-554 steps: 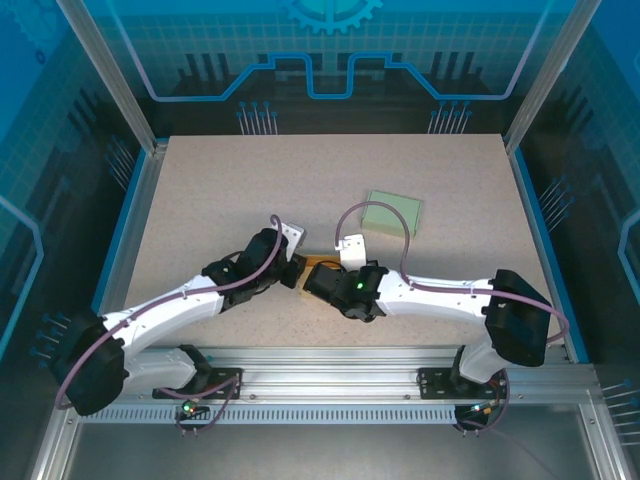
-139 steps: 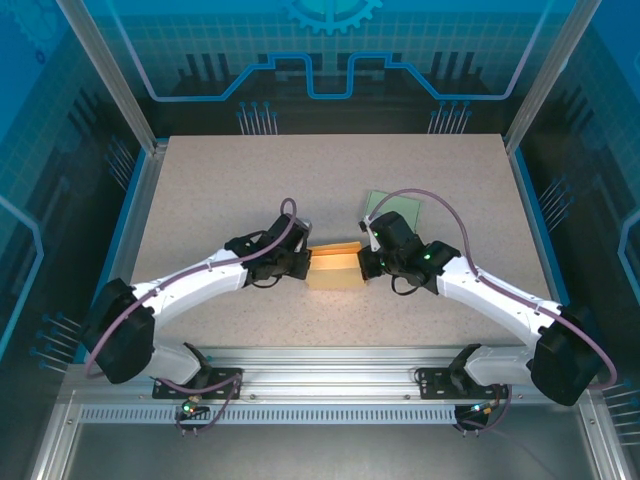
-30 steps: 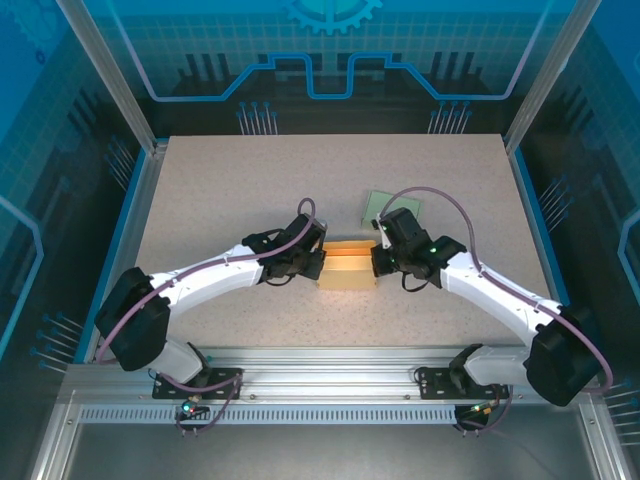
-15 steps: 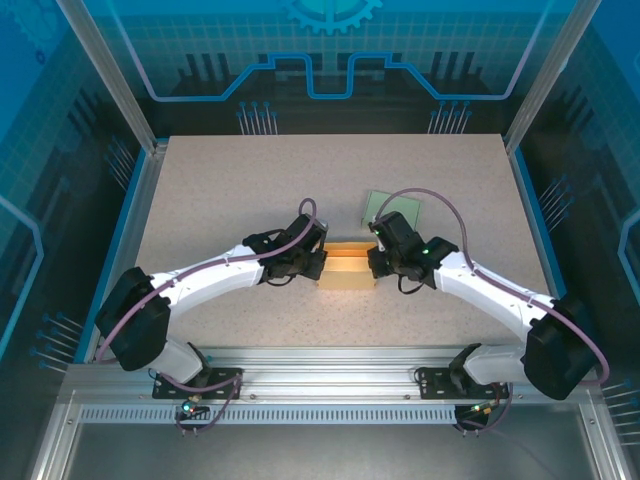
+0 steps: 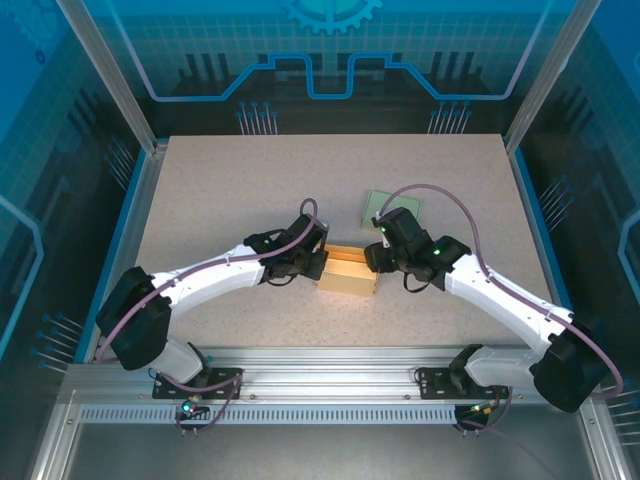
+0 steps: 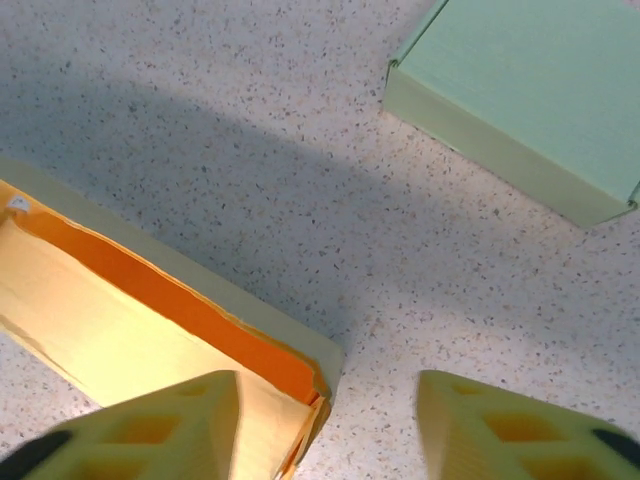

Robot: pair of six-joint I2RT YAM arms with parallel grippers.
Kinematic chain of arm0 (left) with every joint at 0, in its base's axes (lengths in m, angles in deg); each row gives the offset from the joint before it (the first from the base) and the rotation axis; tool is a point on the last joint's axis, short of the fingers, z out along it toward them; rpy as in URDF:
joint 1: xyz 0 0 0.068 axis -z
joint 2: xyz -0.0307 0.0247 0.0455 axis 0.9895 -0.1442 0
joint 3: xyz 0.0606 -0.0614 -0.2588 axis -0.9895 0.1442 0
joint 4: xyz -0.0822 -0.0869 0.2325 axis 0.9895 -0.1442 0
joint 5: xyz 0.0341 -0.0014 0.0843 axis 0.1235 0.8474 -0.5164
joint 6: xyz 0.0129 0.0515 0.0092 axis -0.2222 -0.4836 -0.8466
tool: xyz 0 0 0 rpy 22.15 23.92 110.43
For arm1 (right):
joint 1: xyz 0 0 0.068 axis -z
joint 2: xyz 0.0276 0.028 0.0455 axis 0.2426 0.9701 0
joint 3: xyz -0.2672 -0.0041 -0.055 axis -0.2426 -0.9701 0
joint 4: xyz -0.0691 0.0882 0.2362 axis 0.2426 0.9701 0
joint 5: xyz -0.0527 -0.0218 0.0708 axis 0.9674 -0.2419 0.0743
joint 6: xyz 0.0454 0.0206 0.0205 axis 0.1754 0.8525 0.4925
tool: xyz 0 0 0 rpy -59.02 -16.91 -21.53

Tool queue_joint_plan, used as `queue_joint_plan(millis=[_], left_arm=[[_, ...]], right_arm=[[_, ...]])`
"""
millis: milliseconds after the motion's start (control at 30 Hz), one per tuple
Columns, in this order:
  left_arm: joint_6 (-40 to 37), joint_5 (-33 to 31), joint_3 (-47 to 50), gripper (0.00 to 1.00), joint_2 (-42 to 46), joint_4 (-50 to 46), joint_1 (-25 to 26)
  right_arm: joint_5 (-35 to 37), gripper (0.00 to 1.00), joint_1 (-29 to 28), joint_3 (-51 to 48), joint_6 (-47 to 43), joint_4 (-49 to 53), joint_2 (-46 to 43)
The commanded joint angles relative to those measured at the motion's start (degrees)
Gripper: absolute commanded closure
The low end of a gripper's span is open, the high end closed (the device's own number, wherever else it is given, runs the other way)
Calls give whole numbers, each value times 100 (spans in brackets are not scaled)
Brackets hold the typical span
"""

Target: Fold the paper box

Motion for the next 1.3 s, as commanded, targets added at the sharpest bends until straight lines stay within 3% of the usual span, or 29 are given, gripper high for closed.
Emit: queue_joint_plan(millis=[0,400,633,867,1033,1267], left_arm=[[-104,158,100,94,-208,-559,69],[-95,158,90,95,-233,-559,69],[-86,167,91,95,-235,-550,69],[-69,158,108,95,-229,-511,70],[-26,167,134,95,-243,-447,70],[45,158,131,97,-325,-326,138]], right_arm=[[-161,55,36,233,82,358,-92],[16,61,-36,208,394,364,257],[6,75,-81,213,489,195,326],[59,79,-137,218,581,248,455],[139,96,-253,214,655,289,429],[185,100,-395,232,979,284,469]])
